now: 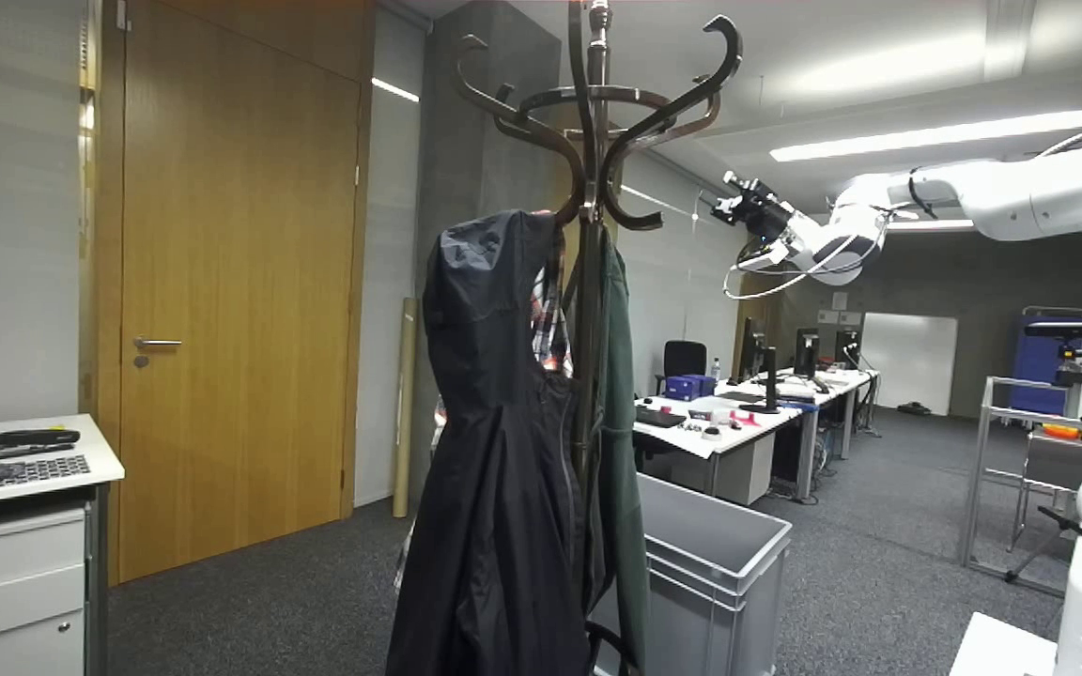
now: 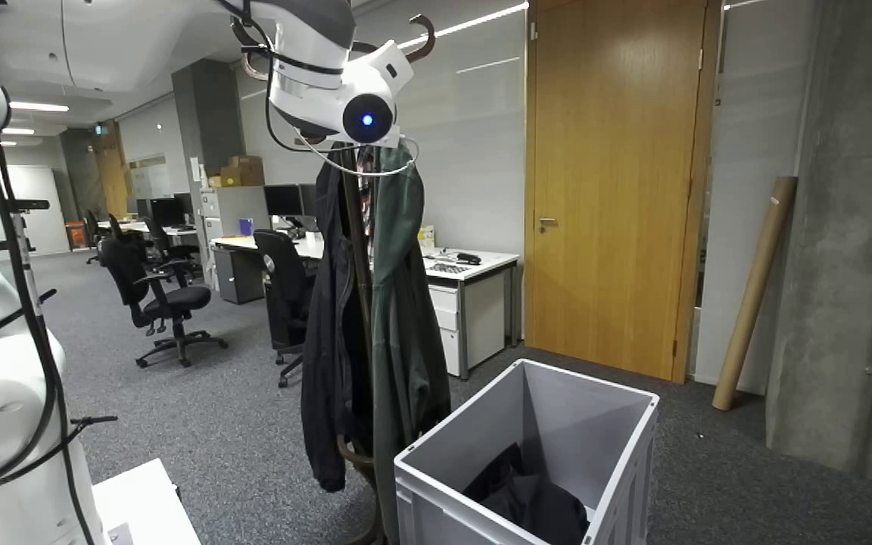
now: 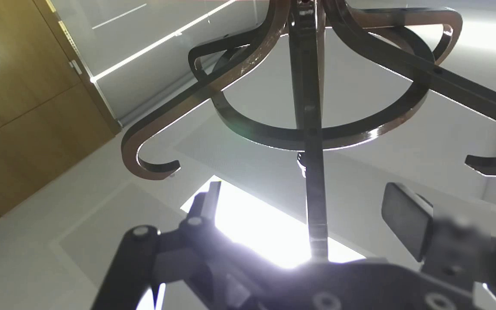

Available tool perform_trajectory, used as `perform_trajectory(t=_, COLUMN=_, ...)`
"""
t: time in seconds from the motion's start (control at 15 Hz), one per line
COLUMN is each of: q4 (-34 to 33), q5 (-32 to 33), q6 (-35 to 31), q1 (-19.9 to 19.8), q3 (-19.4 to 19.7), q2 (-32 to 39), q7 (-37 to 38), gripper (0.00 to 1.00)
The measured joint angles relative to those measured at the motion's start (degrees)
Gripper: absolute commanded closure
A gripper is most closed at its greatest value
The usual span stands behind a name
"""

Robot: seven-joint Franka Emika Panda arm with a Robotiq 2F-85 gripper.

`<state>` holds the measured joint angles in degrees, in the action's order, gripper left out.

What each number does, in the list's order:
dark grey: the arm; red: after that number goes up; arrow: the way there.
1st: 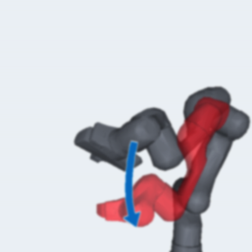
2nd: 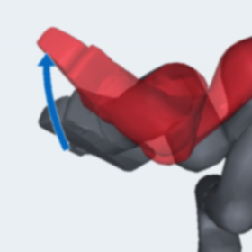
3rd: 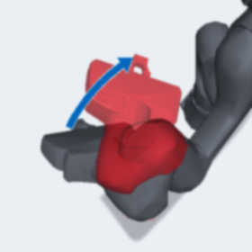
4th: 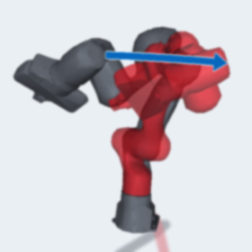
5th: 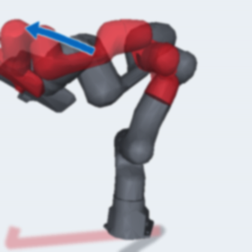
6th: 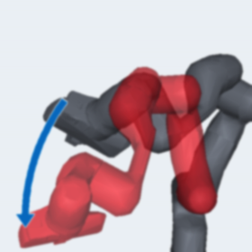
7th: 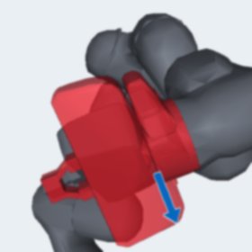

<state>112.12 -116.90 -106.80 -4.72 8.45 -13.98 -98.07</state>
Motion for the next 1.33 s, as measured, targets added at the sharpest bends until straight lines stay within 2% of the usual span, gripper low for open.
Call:
perform_trajectory(t=0.47, q4=0.0, q5=-0.3, q6=0.1, q1=-0.1, q3=0.1, q2=0.0, q7=0.7, gripper=0.00)
perform_trajectory(t=1.33, q4=-0.6, q5=-1.9, q6=6.5, q1=-0.1, q3=-0.3, q2=2.4, q7=14.3, gripper=0.00)
